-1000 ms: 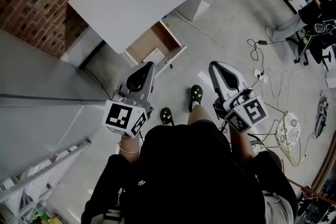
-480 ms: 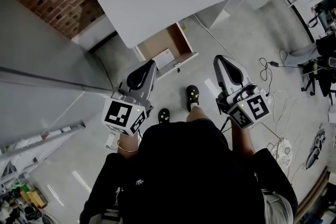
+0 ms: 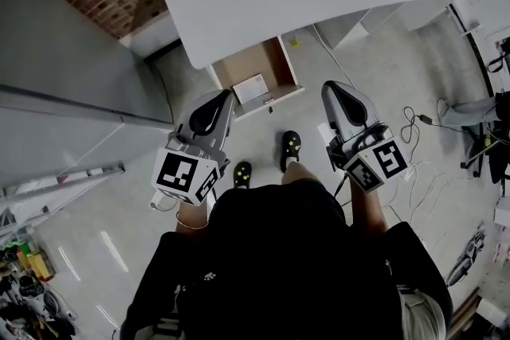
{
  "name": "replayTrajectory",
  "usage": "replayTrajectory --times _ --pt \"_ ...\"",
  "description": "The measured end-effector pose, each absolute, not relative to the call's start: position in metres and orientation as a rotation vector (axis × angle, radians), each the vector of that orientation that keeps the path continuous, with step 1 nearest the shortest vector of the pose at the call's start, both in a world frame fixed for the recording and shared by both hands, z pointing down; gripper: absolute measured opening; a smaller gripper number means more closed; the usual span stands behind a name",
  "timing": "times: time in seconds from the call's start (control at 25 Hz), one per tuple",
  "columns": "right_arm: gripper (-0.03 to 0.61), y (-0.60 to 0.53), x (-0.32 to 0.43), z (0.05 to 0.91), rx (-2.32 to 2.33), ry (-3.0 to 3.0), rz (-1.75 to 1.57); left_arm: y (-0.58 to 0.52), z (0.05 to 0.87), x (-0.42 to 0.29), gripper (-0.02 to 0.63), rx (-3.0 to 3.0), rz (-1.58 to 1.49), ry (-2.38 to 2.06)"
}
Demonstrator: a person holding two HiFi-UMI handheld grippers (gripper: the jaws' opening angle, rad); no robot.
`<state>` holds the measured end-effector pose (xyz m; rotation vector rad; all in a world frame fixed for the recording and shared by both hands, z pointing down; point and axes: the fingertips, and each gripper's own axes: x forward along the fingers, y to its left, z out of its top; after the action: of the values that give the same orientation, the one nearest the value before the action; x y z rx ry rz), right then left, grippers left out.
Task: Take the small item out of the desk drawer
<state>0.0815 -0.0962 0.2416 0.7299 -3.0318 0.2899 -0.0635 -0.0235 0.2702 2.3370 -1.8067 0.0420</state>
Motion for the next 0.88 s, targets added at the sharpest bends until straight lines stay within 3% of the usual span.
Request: replayTrajectory --times 0.88 --pt "0.012 -0.183 0.078 0.271 0.387 -3.048 0.328 -0.073 0.292 -0.058 -0.002 2.109 0.131 -2.059"
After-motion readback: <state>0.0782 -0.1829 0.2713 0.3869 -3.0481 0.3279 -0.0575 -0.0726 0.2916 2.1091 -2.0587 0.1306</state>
